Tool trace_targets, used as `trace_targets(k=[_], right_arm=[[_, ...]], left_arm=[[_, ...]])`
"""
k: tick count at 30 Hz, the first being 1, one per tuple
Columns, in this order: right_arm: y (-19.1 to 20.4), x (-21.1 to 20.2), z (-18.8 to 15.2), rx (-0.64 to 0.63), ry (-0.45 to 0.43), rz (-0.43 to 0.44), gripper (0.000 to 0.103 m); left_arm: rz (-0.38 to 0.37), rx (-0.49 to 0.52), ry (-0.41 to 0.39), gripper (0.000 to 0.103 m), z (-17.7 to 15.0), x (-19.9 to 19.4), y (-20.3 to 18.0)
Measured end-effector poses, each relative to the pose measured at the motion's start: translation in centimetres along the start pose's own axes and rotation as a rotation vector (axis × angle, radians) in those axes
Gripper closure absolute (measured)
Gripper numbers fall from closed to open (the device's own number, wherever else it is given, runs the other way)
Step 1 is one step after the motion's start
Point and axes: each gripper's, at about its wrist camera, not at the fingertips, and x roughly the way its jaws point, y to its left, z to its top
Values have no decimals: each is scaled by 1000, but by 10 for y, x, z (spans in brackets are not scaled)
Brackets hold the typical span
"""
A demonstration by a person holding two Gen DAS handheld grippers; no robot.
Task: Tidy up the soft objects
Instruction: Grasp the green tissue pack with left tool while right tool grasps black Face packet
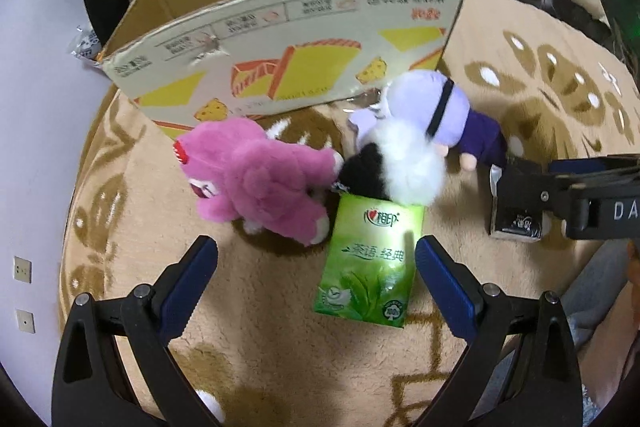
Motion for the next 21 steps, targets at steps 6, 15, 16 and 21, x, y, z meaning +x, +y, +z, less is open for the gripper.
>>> trace_targets(k=[6, 15, 16, 21], right_arm=[[-6, 15, -1, 2, 71, 5, 18], [-6, 21, -2, -17, 111, -34, 37], [-5, 21, -3, -16, 111, -32, 37], [5, 21, -8, -40, 105, -31, 38]], left_arm=[[13, 41, 23, 5, -1, 9, -8], [1, 66, 90, 21, -4, 23, -13], [-7, 66, 99, 26, -5, 24, -14], [-3, 108, 145, 44, -11, 33, -22]])
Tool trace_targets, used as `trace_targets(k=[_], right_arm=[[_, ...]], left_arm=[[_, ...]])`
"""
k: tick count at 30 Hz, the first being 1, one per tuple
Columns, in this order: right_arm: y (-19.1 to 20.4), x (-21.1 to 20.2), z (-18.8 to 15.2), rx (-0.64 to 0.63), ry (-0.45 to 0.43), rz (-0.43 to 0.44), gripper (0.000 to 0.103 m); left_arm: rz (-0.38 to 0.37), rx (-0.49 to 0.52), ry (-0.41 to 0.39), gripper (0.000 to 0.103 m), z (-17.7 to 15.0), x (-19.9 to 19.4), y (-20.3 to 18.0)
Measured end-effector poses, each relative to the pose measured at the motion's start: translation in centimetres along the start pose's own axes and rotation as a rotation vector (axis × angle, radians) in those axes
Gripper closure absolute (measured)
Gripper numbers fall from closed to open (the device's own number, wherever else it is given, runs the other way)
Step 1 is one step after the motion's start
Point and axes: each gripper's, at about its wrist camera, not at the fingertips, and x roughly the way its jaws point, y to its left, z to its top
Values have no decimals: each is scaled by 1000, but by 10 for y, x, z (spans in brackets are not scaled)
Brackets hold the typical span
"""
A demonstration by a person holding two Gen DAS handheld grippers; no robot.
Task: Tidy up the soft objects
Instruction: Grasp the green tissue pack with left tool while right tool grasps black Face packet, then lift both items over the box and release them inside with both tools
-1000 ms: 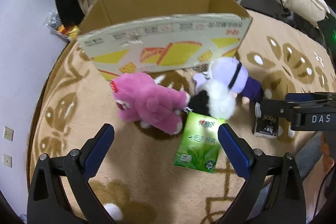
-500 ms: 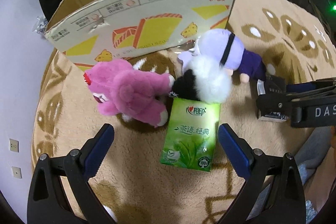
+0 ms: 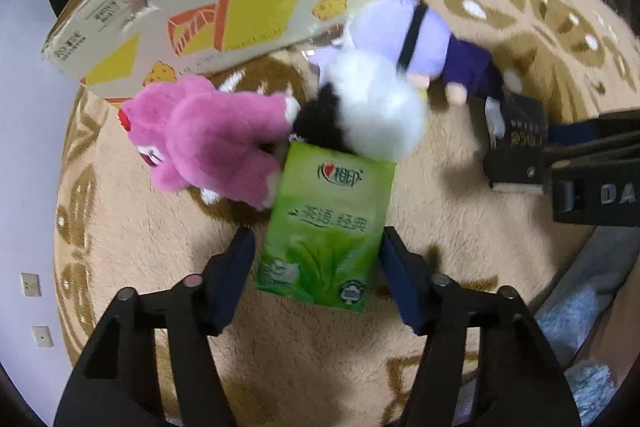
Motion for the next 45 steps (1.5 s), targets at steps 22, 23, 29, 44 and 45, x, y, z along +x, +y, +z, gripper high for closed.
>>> trace_targets(k=[22, 23, 29, 44, 45], right_arm=[[19, -23, -3, -57, -97, 77, 70], [26, -20, -2, -59, -105, 77, 74], [28, -34, -3, -101, -163, 69, 80], [42, -59, -23, -157, -267, 74, 80], [43, -60, -24, -162, -274, 72, 80]], left_arm=[[-7, -35, -69, 47, -7, -30, 4], [-8, -36, -73, 47, -7, -31, 4], [-5, -82, -131, 47, -12, -47, 12], [54, -231, -322, 47, -19, -91, 50], [60, -242, -336, 47, -20, -94, 52]])
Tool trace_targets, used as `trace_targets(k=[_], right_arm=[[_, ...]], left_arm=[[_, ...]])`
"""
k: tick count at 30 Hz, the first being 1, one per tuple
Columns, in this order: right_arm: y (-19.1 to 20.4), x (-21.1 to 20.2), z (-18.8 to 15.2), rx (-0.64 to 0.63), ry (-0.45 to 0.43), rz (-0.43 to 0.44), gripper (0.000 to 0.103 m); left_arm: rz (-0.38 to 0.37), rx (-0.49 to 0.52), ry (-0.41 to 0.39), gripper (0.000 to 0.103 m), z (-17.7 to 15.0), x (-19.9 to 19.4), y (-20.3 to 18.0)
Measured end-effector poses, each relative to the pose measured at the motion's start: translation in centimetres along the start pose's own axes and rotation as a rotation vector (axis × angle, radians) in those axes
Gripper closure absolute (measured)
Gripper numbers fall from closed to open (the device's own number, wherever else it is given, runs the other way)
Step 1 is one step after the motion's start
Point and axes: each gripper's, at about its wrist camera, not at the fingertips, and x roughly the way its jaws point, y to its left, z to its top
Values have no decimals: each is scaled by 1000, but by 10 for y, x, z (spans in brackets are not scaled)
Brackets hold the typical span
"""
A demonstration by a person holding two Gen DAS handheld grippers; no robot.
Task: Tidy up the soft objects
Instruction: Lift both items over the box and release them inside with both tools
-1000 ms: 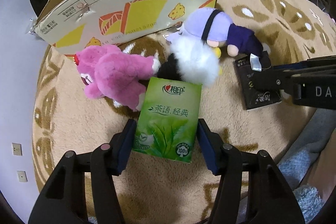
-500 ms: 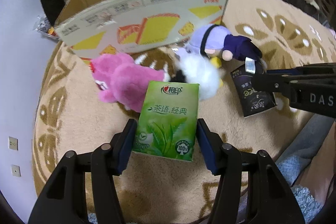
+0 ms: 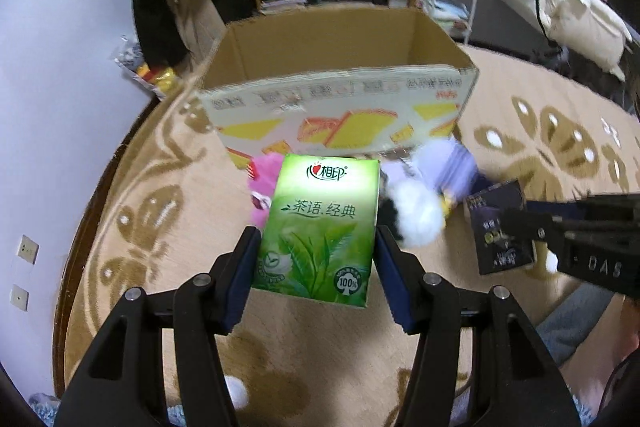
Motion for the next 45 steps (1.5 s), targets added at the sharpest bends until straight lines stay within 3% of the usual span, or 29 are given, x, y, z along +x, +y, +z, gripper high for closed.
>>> trace_targets(k=[6, 14, 19, 25, 35, 45], right_arm=[[7, -20, 4, -44, -116, 1, 81], [18, -47, 11, -81, -337, -7, 81], [19, -56, 18, -83, -441, -2, 81], [23, -63, 29, -125, -556, -68, 80], [31, -64, 51, -163, -646, -91, 81], [28, -55, 67, -177, -702, -114, 81]], left_arm=[[44, -38, -99, 47, 5, -16, 9], [93, -49, -243, 47, 10, -37, 12], [105, -56, -290, 47, 17, -42, 18], [134, -77, -338, 47, 28, -42, 24], [157, -58, -436, 47, 50, -40, 24], [172, -57, -472, 47, 69, -25, 29]])
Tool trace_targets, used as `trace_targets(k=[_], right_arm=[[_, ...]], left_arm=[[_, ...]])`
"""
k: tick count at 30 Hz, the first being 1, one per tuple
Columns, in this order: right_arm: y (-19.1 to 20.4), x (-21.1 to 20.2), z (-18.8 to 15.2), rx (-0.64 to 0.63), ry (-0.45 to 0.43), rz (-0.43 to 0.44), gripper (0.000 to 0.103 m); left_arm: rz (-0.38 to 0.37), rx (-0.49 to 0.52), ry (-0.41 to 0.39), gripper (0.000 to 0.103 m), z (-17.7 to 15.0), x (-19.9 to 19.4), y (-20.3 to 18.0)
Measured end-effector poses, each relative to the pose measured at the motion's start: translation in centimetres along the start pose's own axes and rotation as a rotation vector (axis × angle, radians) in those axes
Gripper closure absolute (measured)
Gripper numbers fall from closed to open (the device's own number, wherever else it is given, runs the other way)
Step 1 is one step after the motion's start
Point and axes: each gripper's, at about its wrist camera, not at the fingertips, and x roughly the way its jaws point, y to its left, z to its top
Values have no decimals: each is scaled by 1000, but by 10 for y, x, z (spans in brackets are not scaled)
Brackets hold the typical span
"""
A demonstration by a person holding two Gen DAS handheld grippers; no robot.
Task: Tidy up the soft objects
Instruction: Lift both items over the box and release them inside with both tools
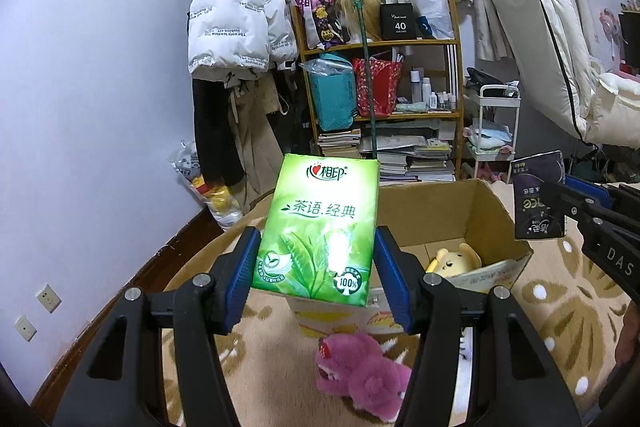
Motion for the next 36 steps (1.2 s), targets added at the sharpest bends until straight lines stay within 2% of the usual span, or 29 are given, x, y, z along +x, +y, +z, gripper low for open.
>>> trace_targets(k=[9, 22, 34, 36], right_arm=[[2, 20, 5, -29, -10, 7, 81], [-8, 57, -5, 49, 27, 76, 80], [-7, 67, -11, 53, 86, 93, 78], [-7, 65, -11, 52, 85, 92, 72]], left_arm=[[-10, 14, 2, 47, 1, 25, -2], [-33, -19, 113, 46, -8, 71, 2], [-8, -11, 154, 45, -13, 78, 5], [-5, -11, 172, 45, -12, 78, 6]])
